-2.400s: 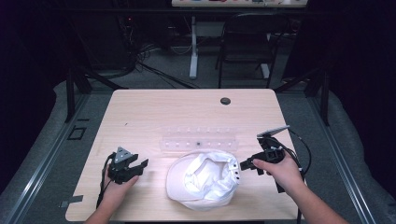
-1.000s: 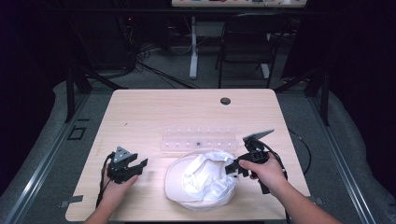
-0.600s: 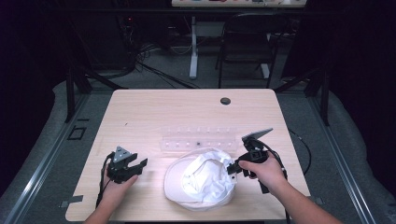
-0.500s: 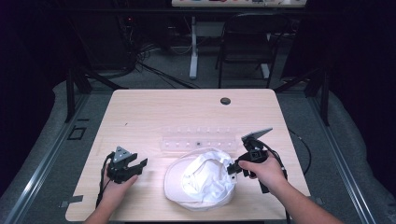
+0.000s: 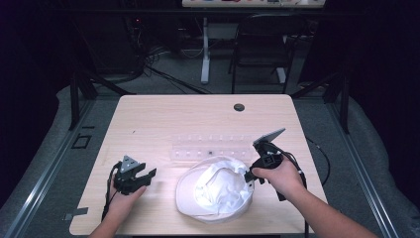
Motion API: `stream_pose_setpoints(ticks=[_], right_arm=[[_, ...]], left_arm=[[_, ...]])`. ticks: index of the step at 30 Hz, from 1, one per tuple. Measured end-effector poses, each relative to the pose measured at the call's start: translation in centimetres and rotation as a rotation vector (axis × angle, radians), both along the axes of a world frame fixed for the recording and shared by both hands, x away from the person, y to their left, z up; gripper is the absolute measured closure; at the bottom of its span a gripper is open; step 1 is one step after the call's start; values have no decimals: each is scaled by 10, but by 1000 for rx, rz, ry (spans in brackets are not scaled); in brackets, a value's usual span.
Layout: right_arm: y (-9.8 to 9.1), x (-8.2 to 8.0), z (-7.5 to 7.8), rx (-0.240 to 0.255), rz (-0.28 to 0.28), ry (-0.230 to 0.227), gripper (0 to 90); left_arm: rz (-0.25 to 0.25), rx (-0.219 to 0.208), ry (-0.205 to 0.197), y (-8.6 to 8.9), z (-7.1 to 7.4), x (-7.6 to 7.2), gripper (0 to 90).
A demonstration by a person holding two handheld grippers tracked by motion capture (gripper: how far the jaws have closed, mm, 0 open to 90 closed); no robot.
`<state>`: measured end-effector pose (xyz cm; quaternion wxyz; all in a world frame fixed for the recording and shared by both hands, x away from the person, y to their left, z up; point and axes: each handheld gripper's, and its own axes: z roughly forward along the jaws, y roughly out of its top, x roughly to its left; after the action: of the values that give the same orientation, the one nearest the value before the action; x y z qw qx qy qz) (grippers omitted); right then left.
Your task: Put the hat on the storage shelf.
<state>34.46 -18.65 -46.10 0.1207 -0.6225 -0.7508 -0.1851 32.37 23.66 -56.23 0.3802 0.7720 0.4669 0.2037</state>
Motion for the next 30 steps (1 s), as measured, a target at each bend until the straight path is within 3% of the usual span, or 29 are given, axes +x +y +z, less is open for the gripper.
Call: stream_pose_setpoints(ticks=[4, 6, 8, 13, 21, 24, 25, 30], right_arm=[[4, 1, 6, -28, 16, -1, 804], [8, 2, 10, -65, 27, -8, 804], [11, 2, 11, -67, 1, -19, 805], [19, 5, 17, -84, 5, 0, 811], [23, 7, 27, -70, 10, 50, 813], [23, 7, 31, -64, 14, 49, 813], [24, 7, 33, -48, -12, 48, 814], [23, 9, 41, -17, -20, 61, 814]], left_arm=[[-1, -2, 2, 0, 0, 0, 488], [-3, 0, 3, -1, 0, 0, 488], [-5, 1, 4, -1, 0, 0, 488], [-30, 3, -8, -6, 1, -3, 489], [-63, 18, -7, -12, 2, -6, 489], [-67, 20, -9, -15, 2, -7, 489], [-72, 28, -8, -15, 2, -6, 489], [-61, 24, -2, -13, 1, -5, 489]])
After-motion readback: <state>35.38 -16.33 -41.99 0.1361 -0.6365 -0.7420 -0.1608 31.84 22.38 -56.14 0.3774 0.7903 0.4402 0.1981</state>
